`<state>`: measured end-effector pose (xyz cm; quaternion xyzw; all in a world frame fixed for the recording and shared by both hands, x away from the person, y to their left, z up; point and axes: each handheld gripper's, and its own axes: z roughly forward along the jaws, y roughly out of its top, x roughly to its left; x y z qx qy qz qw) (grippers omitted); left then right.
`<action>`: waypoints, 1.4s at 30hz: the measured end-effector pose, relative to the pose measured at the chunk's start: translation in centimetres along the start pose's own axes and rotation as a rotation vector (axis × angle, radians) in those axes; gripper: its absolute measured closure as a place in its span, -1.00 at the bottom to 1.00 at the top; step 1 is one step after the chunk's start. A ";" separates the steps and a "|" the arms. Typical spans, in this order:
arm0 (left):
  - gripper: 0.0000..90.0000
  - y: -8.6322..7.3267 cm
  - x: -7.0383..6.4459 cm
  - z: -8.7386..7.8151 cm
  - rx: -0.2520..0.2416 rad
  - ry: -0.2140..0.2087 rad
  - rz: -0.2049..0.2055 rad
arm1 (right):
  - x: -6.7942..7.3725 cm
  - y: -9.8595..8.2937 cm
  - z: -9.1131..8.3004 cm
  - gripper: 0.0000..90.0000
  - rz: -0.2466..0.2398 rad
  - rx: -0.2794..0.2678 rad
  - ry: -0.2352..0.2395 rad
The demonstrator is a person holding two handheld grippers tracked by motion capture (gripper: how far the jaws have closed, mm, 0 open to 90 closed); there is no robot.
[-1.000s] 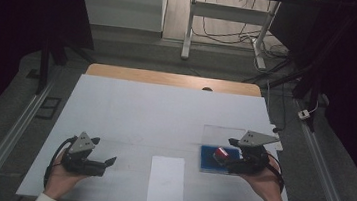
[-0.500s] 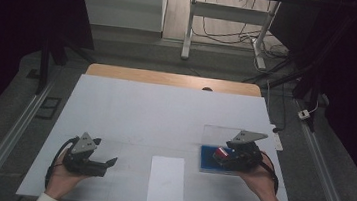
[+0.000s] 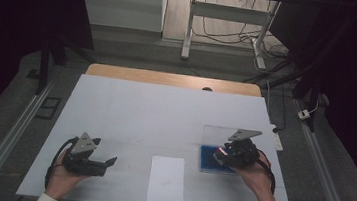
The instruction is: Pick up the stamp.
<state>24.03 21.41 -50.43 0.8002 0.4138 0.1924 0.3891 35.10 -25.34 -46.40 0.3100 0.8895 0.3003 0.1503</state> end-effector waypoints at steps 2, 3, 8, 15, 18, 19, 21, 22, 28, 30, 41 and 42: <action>-0.69 0.0 0.0 0.0 -0.004 0.000 0.000 | 0.0 0.0 0.1 0.10 0.005 0.001 0.002; -0.69 0.0 0.0 -0.1 -0.005 -0.001 0.000 | 0.0 -0.1 0.2 0.17 0.008 0.006 0.008; -0.69 0.0 0.0 -0.1 -0.008 0.001 -0.001 | -0.1 -0.2 0.4 0.33 0.012 0.008 0.012; -0.69 -0.1 0.0 0.0 -0.005 0.001 0.002 | -0.1 -0.2 0.5 0.54 0.001 0.009 0.020; -0.69 -0.1 0.0 -0.1 -0.006 0.001 0.002 | 0.0 -0.2 0.5 0.54 0.011 0.008 0.022; -0.69 -0.1 0.0 -0.1 -0.007 0.002 0.002 | -0.1 -0.2 0.5 0.55 0.003 0.010 0.019; -0.69 -0.1 0.0 -0.1 -0.007 0.003 0.003 | -0.1 -0.2 0.5 0.55 0.003 0.010 0.018; -0.69 -0.1 0.0 -0.1 -0.007 0.004 0.004 | 0.0 -0.2 0.5 0.55 0.004 0.009 0.019; -0.69 -0.2 0.1 0.0 -0.005 0.006 0.002 | -0.2 -0.2 0.3 0.56 0.023 0.001 0.025; -0.68 -0.2 0.1 -0.1 -0.006 0.006 0.004 | -0.2 -0.2 0.1 0.56 0.025 -0.011 0.030; -0.68 -0.3 0.3 0.0 -0.003 -0.003 0.003 | 0.3 0.8 -1.8 0.56 0.001 -0.099 0.025; -0.68 -0.3 0.3 0.0 -0.002 -0.003 0.003 | 0.4 0.9 -2.0 0.56 -0.001 -0.112 0.023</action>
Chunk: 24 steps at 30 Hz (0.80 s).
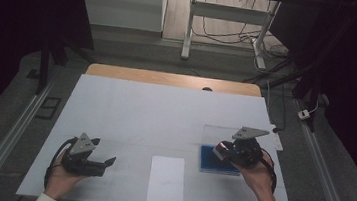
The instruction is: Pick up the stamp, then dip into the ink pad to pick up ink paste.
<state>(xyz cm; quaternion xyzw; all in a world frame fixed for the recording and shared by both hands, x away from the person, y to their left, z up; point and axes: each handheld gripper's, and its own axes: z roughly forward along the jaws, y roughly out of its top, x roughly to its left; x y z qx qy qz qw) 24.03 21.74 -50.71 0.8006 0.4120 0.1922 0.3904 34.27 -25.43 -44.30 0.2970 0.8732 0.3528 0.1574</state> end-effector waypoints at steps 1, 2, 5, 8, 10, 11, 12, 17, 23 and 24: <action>-0.68 0.0 0.0 0.0 0.000 0.000 0.000 | 0.1 0.1 -0.2 0.56 -0.003 -0.010 -0.003; -0.68 0.0 0.0 0.0 0.001 0.000 0.000 | 0.1 0.2 -0.5 0.56 -0.006 -0.016 -0.007; -0.68 0.0 -0.1 0.0 0.002 0.000 0.004 | 0.4 0.5 -1.1 0.56 -0.008 -0.038 -0.016; -0.68 0.0 0.0 0.1 0.003 -0.001 0.004 | 0.5 0.7 -1.5 0.56 -0.017 -0.051 -0.022; -0.67 0.0 0.0 0.1 0.003 -0.001 0.004 | 0.6 0.8 -1.7 0.56 -0.023 -0.058 -0.023; -0.67 0.0 0.0 0.1 0.004 -0.001 0.004 | 0.7 0.9 -1.8 0.56 -0.023 -0.062 -0.024; -0.67 0.0 0.0 0.1 0.004 -0.001 0.004 | 0.8 1.0 -1.9 0.56 -0.032 -0.065 -0.022; -0.67 0.0 0.0 0.1 0.006 -0.002 0.007 | 1.1 1.2 -2.1 0.56 -0.043 -0.069 -0.018; -0.67 0.0 -0.1 0.0 0.003 -0.002 0.006 | 1.2 1.4 -2.3 0.56 -0.048 -0.068 -0.021; -0.67 0.0 -0.1 0.0 0.002 -0.001 0.006 | 1.2 1.3 -2.2 0.56 -0.046 -0.065 -0.020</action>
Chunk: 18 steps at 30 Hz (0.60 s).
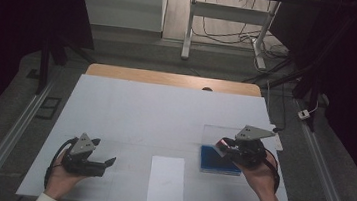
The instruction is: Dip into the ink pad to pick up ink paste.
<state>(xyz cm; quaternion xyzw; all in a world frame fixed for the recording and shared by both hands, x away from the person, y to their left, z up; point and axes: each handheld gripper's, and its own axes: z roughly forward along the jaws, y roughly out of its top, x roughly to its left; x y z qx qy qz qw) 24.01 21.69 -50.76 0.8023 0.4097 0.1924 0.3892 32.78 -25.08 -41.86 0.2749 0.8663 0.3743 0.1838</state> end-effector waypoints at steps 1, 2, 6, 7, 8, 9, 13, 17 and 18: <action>-0.67 0.0 0.0 0.0 0.000 0.000 -0.001 | 0.0 0.0 0.0 0.56 0.000 0.000 0.000; -0.67 0.0 0.0 0.0 0.001 -0.001 -0.001 | 0.0 -0.1 0.1 0.56 0.001 0.005 0.001; -0.67 0.0 0.1 0.1 0.003 -0.001 0.000 | -0.1 -0.1 0.2 0.56 0.002 0.012 0.002; -0.67 0.0 0.1 0.1 0.004 0.000 0.000 | -0.1 -0.1 0.2 0.56 0.001 0.015 0.005; -0.67 0.0 0.1 0.0 0.004 0.000 0.000 | -0.1 -0.1 0.3 0.56 0.000 0.019 0.005; -0.67 0.0 0.1 0.0 0.003 -0.001 0.000 | 0.0 -0.1 0.4 0.56 0.000 0.022 0.006; -0.67 0.0 0.0 0.0 0.003 -0.001 0.002 | -0.1 -0.2 0.8 0.56 -0.009 0.046 0.008; -0.67 -0.1 0.1 0.1 0.006 -0.002 0.003 | -0.1 -0.4 1.3 0.56 -0.011 0.076 0.005; -0.67 -0.1 0.1 0.1 0.007 -0.001 0.001 | -0.1 -0.4 1.5 0.56 -0.009 0.081 0.004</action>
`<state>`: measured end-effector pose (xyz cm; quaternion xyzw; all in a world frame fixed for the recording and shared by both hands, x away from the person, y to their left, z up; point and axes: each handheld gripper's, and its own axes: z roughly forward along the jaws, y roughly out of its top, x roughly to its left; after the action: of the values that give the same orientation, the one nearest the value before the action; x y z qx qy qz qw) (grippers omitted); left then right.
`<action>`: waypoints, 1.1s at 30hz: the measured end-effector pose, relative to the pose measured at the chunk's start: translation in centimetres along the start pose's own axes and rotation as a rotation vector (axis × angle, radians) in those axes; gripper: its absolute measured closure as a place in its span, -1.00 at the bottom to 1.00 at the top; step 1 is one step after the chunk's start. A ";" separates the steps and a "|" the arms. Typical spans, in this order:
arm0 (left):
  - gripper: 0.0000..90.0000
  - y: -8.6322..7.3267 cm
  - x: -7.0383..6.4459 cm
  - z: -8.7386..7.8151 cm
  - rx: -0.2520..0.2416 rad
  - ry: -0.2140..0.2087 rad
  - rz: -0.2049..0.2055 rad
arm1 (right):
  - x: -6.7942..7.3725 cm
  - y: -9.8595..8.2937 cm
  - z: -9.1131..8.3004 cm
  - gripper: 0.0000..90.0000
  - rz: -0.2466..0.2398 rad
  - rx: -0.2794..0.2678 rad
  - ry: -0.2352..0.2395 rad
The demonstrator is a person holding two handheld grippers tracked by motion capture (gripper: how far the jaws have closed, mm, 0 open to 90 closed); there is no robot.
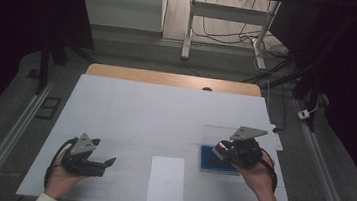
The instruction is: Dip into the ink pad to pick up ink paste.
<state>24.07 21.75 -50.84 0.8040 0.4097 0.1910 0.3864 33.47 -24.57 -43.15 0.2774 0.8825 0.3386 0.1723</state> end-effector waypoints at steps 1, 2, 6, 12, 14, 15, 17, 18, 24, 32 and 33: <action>-0.67 0.0 0.0 0.0 0.000 -0.001 0.000 | -0.1 -0.1 0.2 0.56 -0.003 0.019 -0.001; -0.67 0.0 0.0 0.0 0.000 -0.001 0.000 | -0.1 -0.1 0.2 0.56 -0.003 0.019 -0.001; -0.67 0.0 -0.1 0.0 0.001 -0.001 0.002 | -0.2 -0.2 0.6 0.56 -0.006 0.048 -0.002; -0.66 -0.1 0.0 0.0 0.003 -0.003 -0.001 | -0.2 -0.5 1.3 0.56 0.000 0.088 -0.007; -0.66 -0.1 0.1 0.0 0.004 -0.002 -0.002 | -0.3 -0.5 1.5 0.56 0.000 0.092 -0.007; -0.66 -0.1 0.1 0.0 0.004 -0.002 -0.002 | -0.4 -0.7 1.7 0.56 0.005 0.098 -0.008; -0.66 -0.1 0.0 0.1 0.006 0.000 0.001 | -0.4 -0.8 1.8 0.56 0.008 0.100 -0.008; -0.66 -0.1 0.0 0.1 0.007 0.000 0.002 | -0.6 -0.9 2.0 0.56 0.011 0.108 -0.009; -0.65 -0.1 0.0 0.1 0.009 -0.002 0.003 | -0.8 -1.2 2.3 0.56 0.014 0.111 -0.007; -0.65 -0.2 0.0 0.0 0.007 -0.003 0.004 | -0.7 -1.5 3.3 0.56 0.007 0.150 -0.009; -0.65 -0.2 0.0 0.0 0.006 -0.004 0.004 | -0.7 -1.5 3.3 0.56 0.009 0.150 -0.009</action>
<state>23.99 21.83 -50.96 0.8063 0.4081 0.1888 0.3842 35.11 -24.29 -46.50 0.2951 0.9034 0.2709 0.1533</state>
